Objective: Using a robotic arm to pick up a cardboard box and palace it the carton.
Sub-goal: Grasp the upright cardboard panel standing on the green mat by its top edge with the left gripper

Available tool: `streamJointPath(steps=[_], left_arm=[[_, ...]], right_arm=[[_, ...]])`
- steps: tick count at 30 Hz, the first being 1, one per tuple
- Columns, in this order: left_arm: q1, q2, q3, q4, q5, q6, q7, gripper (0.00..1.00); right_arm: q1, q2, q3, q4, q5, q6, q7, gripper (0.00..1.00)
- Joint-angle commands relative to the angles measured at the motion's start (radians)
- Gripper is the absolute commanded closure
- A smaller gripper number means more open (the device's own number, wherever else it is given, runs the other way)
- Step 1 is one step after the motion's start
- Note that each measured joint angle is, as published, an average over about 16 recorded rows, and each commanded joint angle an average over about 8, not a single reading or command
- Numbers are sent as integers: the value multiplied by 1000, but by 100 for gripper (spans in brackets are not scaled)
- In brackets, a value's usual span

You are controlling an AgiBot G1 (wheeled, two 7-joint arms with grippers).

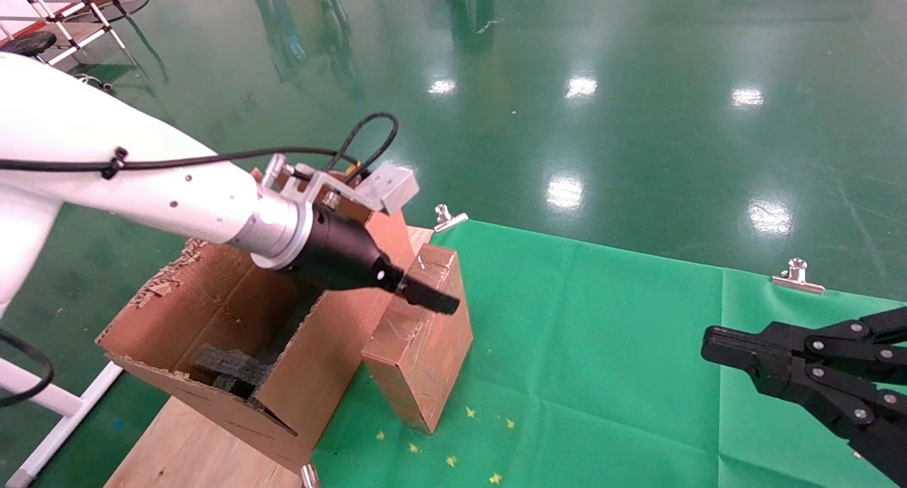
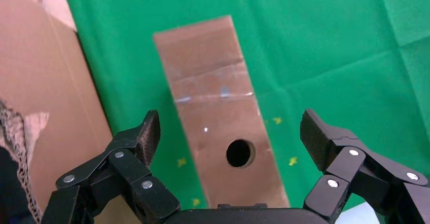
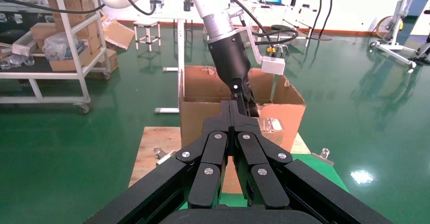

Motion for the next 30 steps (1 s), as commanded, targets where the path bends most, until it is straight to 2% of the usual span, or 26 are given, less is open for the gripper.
streamJointPath(steps=[1,6,10,11,14,18,19,30], left_arm=[[1,3,9,0,10,7,-12,0],[8,9,26,-1,18,7,3,0],[4,13,43,-2,29,16,21,1],[3,14,45,-2,30,18,22,8],[1,15,50,-2,35,23,26,46],[1,15,47,-2,33,21,23,95],[1,14,46,-2,32,20,22,100],[5,12,38,-2,26,14,17,100]], right_arm=[[0,0,0,0,0,0,0,100],[0,0,0,0,0,0,0,99],[0,0,0,0,0,0,0,49],[0,0,0,0,0,0,0,36],[0,0,0,0,0,1,0,0],[0,0,0,0,1,1,0,0],[0,0,0,0,1,1,0,0],[0,0,0,0,1,1,0,0]])
